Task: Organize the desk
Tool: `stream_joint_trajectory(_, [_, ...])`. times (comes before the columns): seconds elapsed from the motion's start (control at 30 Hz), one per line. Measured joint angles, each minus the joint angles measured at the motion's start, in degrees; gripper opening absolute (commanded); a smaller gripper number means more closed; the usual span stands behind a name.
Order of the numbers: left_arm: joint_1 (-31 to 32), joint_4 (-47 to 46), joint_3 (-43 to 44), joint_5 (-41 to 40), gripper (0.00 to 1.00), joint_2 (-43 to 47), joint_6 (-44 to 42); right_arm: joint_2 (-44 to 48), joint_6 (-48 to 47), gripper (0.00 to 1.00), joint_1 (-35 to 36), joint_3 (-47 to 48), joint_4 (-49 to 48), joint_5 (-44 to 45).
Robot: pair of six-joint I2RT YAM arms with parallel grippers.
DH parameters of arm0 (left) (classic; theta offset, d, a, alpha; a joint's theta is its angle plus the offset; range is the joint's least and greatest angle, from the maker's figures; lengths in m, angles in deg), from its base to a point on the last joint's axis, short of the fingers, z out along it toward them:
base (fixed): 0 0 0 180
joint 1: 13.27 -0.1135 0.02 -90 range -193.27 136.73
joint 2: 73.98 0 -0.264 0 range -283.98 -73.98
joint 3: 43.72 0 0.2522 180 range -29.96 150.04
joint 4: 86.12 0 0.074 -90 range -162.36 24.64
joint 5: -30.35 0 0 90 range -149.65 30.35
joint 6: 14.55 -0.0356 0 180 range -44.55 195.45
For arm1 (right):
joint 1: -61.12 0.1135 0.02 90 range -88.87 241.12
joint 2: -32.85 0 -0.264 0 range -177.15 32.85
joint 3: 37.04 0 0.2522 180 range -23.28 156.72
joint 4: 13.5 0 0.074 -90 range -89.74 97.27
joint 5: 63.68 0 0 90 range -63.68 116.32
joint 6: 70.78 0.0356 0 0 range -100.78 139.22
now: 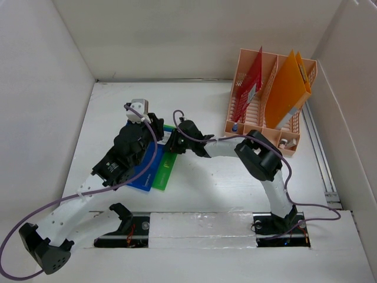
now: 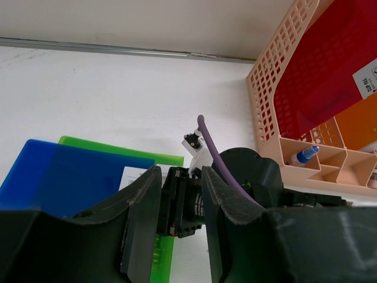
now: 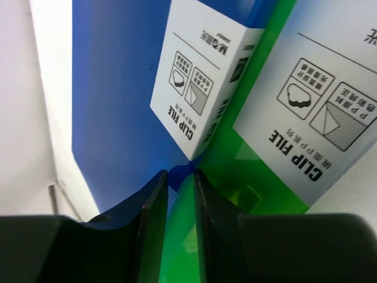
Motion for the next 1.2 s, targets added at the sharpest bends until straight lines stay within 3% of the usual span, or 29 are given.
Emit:
stream_joint_trajectory(0.1, [0.00,0.00,-0.02,0.00,0.30,0.61,0.00,-0.72,1.53,0.15,-0.83,0.07,-0.55,-2.19])
stream_joint_trajectory(0.13, [0.00,0.00,-0.02,0.02,0.30,0.70,0.00,-0.94,2.05,0.04,-1.20,0.07,-0.83,-2.99])
stream_joint_trajectory(0.17, [0.00,0.00,-0.02,0.13,0.30,0.76,0.00,-1.09,2.54,0.00,-1.46,0.07,-1.22,-3.65])
stream_joint_trajectory(0.47, [0.00,-0.04,-0.09,0.35,0.30,0.79,0.00,1.18,4.02,0.00,-1.79,-3.61,-5.40,-4.26])
stream_joint_trajectory(1.07, [0.00,-0.39,-0.63,1.11,0.29,0.90,0.02,30.53,1.14,0.00,-3.82,-28.28,-6.27,-3.19])
stream_joint_trajectory(1.1, [0.00,-0.39,-0.63,1.31,0.29,0.90,0.04,31.04,0.90,0.01,-3.80,-28.79,-5.57,-2.75])
stream_joint_trajectory(1.17, [0.00,-0.39,-0.63,1.51,0.29,0.90,0.04,31.39,0.07,0.15,-3.78,-29.14,-4.22,-1.97])
stream_joint_trajectory(1.2, [0.00,-0.39,-0.63,1.64,0.29,0.90,0.04,31.30,-0.28,0.33,-3.82,-29.14,-3.74,-1.81])
